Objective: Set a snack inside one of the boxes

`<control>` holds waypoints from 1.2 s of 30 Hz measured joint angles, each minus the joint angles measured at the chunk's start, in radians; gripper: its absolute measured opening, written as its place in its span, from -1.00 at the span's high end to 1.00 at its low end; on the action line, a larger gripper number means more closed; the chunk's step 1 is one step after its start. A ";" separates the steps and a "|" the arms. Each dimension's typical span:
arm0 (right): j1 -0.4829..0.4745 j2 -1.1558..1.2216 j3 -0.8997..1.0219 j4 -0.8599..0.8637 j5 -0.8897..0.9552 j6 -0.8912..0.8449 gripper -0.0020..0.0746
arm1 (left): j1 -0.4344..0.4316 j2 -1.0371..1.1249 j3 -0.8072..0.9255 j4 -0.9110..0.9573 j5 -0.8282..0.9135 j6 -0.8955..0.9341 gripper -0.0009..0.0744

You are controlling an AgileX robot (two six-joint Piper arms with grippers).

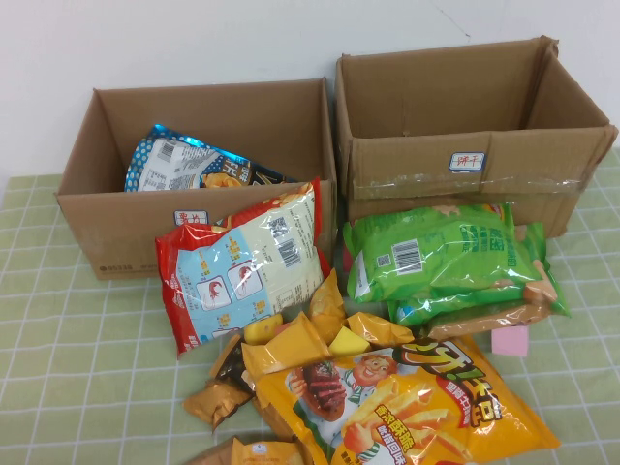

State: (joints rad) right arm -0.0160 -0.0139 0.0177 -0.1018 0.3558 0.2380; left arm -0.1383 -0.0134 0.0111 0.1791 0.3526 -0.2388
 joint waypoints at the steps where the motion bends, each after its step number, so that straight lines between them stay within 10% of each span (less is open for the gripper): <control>1: 0.000 0.000 0.000 0.000 0.000 0.000 0.95 | 0.000 0.000 0.000 0.010 -0.002 0.000 0.98; 12: 0.000 0.000 0.012 0.000 -0.126 0.000 0.95 | 0.000 0.000 0.010 0.200 -0.264 0.000 0.98; 26: 0.000 0.000 0.011 0.002 -1.273 0.111 0.95 | 0.000 -0.002 0.010 0.438 -1.217 -0.079 0.98; 36: 0.000 -0.002 0.011 -0.018 -1.374 0.250 0.95 | 0.000 -0.002 0.010 0.458 -1.277 -0.153 0.98</control>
State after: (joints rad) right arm -0.0160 -0.0156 0.0283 -0.1196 -1.0177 0.4875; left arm -0.1383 -0.0151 0.0210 0.6370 -0.9243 -0.3923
